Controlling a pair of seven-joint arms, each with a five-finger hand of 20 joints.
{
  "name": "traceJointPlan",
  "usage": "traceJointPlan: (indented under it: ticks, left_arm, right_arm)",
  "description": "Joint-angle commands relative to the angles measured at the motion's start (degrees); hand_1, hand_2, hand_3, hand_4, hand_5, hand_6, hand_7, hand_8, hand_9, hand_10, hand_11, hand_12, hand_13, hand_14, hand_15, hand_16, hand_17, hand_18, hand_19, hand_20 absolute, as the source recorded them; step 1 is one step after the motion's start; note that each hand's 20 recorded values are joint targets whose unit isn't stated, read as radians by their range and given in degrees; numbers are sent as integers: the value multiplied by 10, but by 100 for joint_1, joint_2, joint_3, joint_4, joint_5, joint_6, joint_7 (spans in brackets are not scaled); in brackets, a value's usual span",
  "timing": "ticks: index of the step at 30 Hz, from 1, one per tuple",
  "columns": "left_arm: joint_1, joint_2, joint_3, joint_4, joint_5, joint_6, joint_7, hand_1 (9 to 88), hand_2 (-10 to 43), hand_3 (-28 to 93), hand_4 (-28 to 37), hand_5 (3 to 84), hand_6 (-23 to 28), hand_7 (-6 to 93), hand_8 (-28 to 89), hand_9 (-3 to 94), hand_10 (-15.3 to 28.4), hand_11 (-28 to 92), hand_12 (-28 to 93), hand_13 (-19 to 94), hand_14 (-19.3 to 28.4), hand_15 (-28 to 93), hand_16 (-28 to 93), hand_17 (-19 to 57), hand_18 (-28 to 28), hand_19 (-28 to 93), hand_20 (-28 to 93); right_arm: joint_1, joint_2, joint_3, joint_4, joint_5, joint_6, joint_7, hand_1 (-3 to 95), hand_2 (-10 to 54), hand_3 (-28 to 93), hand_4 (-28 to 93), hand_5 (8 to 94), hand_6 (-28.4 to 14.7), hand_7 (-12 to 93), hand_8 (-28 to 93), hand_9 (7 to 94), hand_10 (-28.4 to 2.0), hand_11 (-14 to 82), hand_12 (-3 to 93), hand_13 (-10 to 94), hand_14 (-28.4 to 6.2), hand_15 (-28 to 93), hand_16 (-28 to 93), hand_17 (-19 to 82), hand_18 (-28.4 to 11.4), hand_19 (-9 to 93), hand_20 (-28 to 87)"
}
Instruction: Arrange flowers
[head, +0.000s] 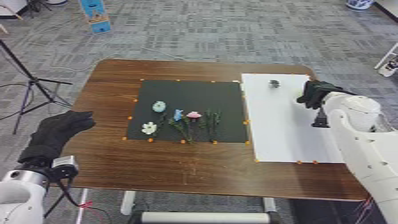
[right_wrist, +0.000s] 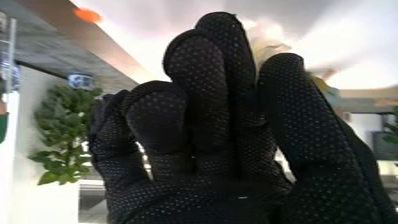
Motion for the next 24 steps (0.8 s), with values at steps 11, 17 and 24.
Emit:
traceJointPlan:
  ticks: [11,17,24]
  left_arm:
    - [188,-4,-183,-44,-49,0,25,252,91,707,-277,554,35,180,-68,540,132,251,189,412,165,255,40,61,125,95,206]
    - [166,81,-285,-3,-130,52,19,251,92,708,-279,555,35,180,-66,540,133,251,189,412,165,255,40,61,125,95,206]
    - [54,132,-223,12,-138,26,17,251,92,710,-282,555,35,180,-66,540,132,250,191,412,165,255,40,62,125,95,205]
  right_arm:
    - [-185,1352,-357,-2059,912,486,-426,469,81,604,-188,780,0,354,33,823,-127,414,320,666,-160,695,443,283,-265,760,653]
    - [313,1513,-686,-2652,2188,-506,-364,468,79,607,-185,783,-1,352,30,823,-127,414,320,665,-163,697,442,283,-266,759,653]
    - [1208,944,-1224,-2378,3770,-1694,84,472,79,601,-181,784,-3,346,32,830,-133,404,316,664,-162,693,443,282,-267,759,652]
